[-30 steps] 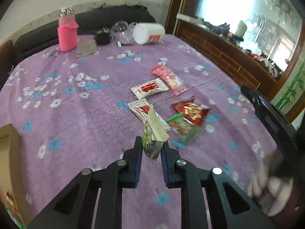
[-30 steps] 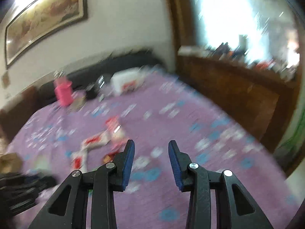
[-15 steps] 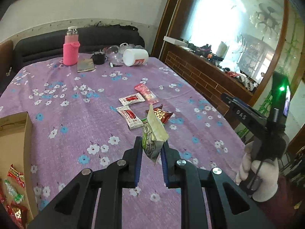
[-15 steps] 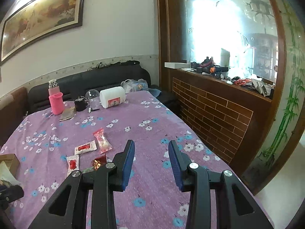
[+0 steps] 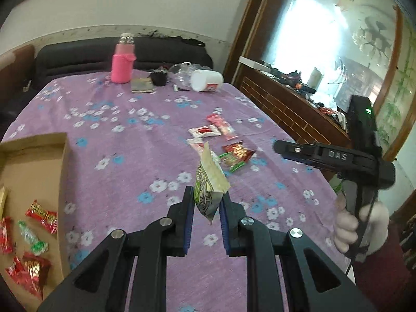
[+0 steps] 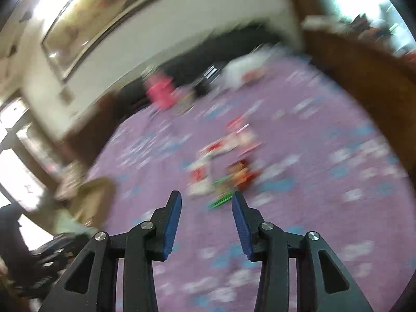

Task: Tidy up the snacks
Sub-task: 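Drop the green packet in the tray with left tool while right carries a white-red packet there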

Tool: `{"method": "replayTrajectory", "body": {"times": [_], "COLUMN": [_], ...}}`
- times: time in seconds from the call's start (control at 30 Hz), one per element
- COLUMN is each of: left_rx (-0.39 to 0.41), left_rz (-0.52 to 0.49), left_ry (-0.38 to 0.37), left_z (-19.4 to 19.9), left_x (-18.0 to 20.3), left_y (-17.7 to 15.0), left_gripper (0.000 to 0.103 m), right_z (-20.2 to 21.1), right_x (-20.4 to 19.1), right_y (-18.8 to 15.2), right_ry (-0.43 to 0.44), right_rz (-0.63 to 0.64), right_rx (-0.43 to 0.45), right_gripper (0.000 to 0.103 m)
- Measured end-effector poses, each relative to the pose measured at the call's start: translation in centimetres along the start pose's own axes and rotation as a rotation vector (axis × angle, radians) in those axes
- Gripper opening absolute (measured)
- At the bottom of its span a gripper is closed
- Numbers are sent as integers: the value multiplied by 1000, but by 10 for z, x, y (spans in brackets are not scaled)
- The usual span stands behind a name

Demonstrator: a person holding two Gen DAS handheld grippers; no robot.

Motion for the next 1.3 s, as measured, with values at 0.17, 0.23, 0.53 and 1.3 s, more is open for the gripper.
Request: {"method": "replayTrajectory", "body": {"times": [0.17, 0.23, 0.53, 1.3], "left_rx": [-11, -12, 1, 111], "left_rz": [50, 59, 95, 417], "left_ry": [5, 5, 40, 250], "left_z": [-2, -2, 21, 96], "left_x": [-18, -22, -48, -230], "left_y": [-7, -8, -3, 3], "left_gripper": [18, 18, 18, 18], "right_z": [-46, -73, -160, -116], "right_x": [-14, -16, 0, -173], "right_y": [13, 20, 25, 24], "right_ry": [-10, -34, -173, 180], "right_rz": [63, 83, 97, 179], "right_rx": [-65, -98, -258, -206], "right_gripper": [43, 43, 43, 24]}}
Point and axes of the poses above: each gripper's, at about its wrist camera, not at the fingertips, and z roughly against the way its jaws point, x to its right, y to its top, the point moved 7 cm from there along -z, roughly the way its jaws point, and after that the axes turned 9 degrees about z, right-handed, at the moved point
